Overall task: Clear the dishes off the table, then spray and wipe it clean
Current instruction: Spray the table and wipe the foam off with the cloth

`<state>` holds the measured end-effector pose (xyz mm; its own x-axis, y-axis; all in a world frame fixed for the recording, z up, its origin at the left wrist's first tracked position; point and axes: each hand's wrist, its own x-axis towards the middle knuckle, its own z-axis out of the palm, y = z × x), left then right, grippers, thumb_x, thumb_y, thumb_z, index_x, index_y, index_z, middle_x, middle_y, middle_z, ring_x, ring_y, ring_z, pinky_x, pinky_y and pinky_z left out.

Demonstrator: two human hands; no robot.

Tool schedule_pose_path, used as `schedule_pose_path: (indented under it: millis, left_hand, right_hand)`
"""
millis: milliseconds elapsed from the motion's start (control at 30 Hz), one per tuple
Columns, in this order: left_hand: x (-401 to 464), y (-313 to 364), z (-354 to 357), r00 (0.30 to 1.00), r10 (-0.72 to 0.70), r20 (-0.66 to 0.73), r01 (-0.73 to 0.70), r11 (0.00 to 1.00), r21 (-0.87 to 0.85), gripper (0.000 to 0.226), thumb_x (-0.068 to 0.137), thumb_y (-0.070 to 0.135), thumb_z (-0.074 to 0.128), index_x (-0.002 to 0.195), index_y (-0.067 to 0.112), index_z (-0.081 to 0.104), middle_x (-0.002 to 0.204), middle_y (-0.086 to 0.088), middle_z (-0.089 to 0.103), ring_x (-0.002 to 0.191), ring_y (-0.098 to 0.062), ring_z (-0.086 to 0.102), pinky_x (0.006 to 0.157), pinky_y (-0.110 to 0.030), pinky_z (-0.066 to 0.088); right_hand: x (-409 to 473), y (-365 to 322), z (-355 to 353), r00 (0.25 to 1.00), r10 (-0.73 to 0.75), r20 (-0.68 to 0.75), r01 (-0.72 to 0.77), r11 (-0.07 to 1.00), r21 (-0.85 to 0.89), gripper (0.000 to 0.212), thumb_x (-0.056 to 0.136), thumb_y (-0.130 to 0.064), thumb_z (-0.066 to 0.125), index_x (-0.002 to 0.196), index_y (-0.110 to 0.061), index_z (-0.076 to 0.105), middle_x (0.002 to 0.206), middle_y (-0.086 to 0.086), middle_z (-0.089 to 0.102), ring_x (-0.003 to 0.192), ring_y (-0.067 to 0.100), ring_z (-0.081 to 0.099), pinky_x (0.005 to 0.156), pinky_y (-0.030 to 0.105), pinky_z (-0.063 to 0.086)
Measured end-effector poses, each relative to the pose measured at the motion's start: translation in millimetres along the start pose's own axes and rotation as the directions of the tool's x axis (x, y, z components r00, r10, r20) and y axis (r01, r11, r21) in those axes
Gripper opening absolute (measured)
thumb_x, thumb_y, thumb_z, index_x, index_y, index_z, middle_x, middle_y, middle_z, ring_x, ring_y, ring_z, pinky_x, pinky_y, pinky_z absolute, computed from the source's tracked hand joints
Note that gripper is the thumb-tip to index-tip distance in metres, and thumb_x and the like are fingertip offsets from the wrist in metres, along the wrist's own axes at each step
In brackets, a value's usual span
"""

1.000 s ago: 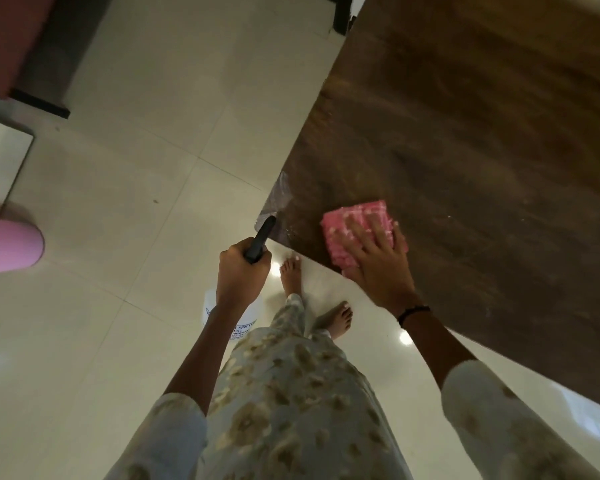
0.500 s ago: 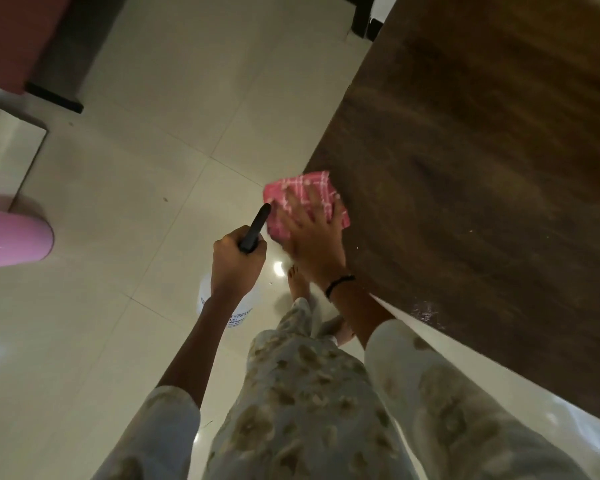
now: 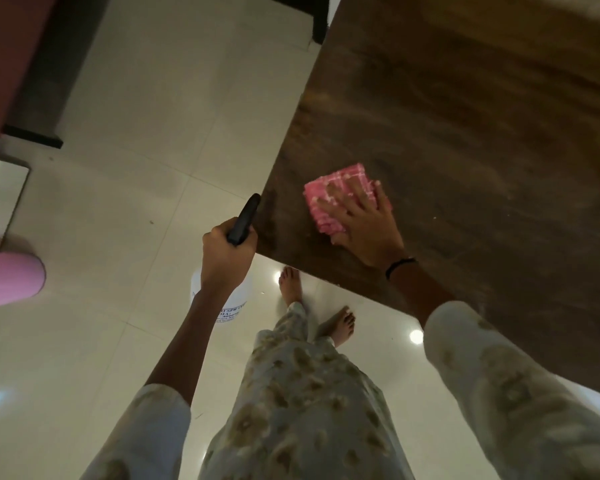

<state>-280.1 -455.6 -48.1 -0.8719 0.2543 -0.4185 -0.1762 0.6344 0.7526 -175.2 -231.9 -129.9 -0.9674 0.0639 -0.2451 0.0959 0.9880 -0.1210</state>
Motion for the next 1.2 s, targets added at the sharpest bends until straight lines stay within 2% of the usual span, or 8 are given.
schedule_pose_path:
  millis: [200,300,400,567,767,1000,1100,1200]
  left_hand:
    - [6,11,8,0.999,0.032,0.007,-0.032,0.999,-0.013,0.029,0.089,0.015,0.058,0.062,0.022,0.051,0.053,-0.009,0.039,0.05,-0.022,0.037,0.049,-0.024,0.033]
    - [5,11,11,1.0,0.026,-0.003,-0.026,0.999,-0.048,0.018,0.089,0.015,0.059,0.072,0.014,0.056,0.053,-0.006,0.041,0.049,-0.02,0.04,0.05,-0.022,0.036]
    - [5,7,11,1.0,0.009,-0.011,-0.01,0.998,-0.063,0.012,0.09,0.016,0.058,0.079,0.01,0.059,0.055,-0.007,0.044,0.051,-0.022,0.043,0.051,-0.023,0.039]
    - [4,4,8,1.0,-0.006,-0.019,0.004,0.996,-0.085,0.011,0.09,0.016,0.059,0.082,0.007,0.059,0.056,-0.006,0.046,0.051,-0.021,0.045,0.052,-0.024,0.041]
    - [8,6,1,1.0,0.024,-0.002,-0.024,0.997,-0.069,0.016,0.089,0.01,0.058,0.079,-0.003,0.058,0.059,-0.016,0.042,0.051,-0.027,0.04,0.052,-0.031,0.038]
    - [11,18,-3,0.999,0.025,-0.03,-0.026,0.999,-0.035,0.017,0.09,0.013,0.058,0.075,0.006,0.057,0.055,-0.009,0.045,0.052,-0.025,0.045,0.058,-0.031,0.042]
    - [9,23,-1,0.997,0.064,-0.034,-0.065,0.997,-0.037,0.013,0.091,0.016,0.058,0.08,0.008,0.057,0.057,-0.007,0.047,0.053,-0.023,0.047,0.057,-0.027,0.042]
    - [7,30,1,0.99,0.135,-0.033,-0.137,0.99,-0.046,0.011,0.092,0.016,0.057,0.084,0.009,0.057,0.06,-0.011,0.05,0.054,-0.023,0.048,0.057,-0.024,0.042]
  right_hand:
    - [-48,67,-2,0.896,0.444,0.012,-0.444,0.894,0.062,0.067,0.092,-0.053,0.036,0.15,-0.031,0.011,0.159,0.005,0.012,0.146,0.036,0.003,0.11,0.069,0.004]
    - [-84,57,4,0.799,0.599,0.053,-0.599,0.784,0.162,0.066,0.089,-0.058,0.014,0.15,-0.035,0.003,0.16,0.002,0.004,0.146,0.034,-0.002,0.11,0.07,0.004]
    - [-99,16,14,0.744,0.663,0.079,-0.661,0.716,0.225,0.064,0.09,-0.057,0.013,0.15,-0.036,0.001,0.16,0.004,0.004,0.146,0.034,-0.002,0.108,0.072,0.009]
    - [-64,-43,20,0.813,0.58,0.045,-0.572,0.781,0.25,0.06,0.094,-0.055,0.017,0.15,-0.034,0.012,0.16,0.004,0.011,0.145,0.038,0.005,0.107,0.072,0.007]
    - [-1,-109,14,0.963,0.269,-0.003,-0.262,0.94,0.22,0.055,0.092,-0.052,0.03,0.143,-0.032,0.032,0.153,0.005,0.033,0.143,0.038,0.021,0.103,0.074,0.019]
    - [-48,-87,25,0.995,-0.102,-0.004,0.101,0.991,0.085,0.066,0.089,-0.052,0.042,0.148,-0.034,0.02,0.156,0.002,0.025,0.143,0.037,0.021,0.104,0.07,0.025]
    - [-75,-49,18,0.999,-0.014,0.035,0.012,0.999,0.048,0.072,0.082,-0.048,0.056,0.145,-0.032,0.026,0.153,0.006,0.031,0.141,0.039,0.024,0.101,0.072,0.028]
    - [-92,-5,9,0.976,0.208,0.059,-0.21,0.977,0.029,0.071,0.086,-0.048,0.056,0.147,-0.032,0.022,0.156,0.007,0.026,0.143,0.038,0.017,0.102,0.073,0.025]
